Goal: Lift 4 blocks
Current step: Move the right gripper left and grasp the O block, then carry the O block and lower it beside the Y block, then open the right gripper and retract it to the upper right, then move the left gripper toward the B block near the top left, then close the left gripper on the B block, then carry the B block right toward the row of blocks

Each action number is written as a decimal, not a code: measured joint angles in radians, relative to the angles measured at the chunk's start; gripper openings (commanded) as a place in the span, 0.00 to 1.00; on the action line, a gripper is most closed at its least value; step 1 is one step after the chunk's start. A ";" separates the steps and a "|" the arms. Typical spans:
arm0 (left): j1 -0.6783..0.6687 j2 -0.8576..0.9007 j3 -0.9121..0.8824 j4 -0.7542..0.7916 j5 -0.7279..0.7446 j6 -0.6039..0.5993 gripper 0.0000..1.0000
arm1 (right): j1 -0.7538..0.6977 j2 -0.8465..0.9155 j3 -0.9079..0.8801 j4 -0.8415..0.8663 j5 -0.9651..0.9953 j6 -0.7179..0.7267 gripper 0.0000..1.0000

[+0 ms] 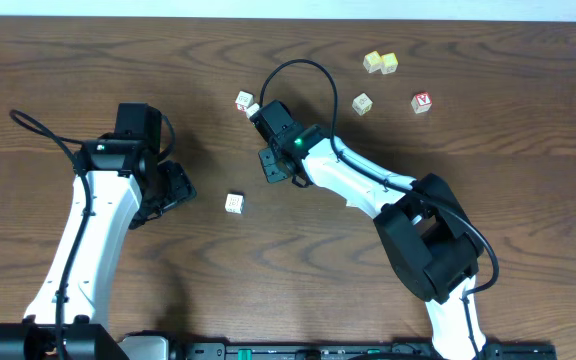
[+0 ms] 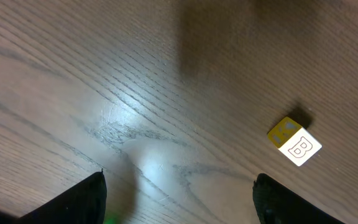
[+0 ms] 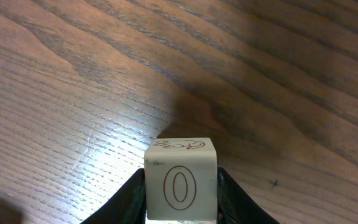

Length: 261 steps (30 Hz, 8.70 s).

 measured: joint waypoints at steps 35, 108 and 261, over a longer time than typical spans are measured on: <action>0.000 0.000 0.000 0.000 0.000 0.000 0.76 | -0.034 -0.068 0.009 -0.484 0.030 0.354 0.32; 0.000 0.000 0.000 0.000 0.000 0.000 0.76 | -0.090 -0.071 0.160 -0.671 0.017 0.296 0.44; -0.627 0.411 -0.006 0.674 0.141 -0.018 0.28 | -0.756 -0.162 -0.010 -0.669 -0.192 -0.104 0.99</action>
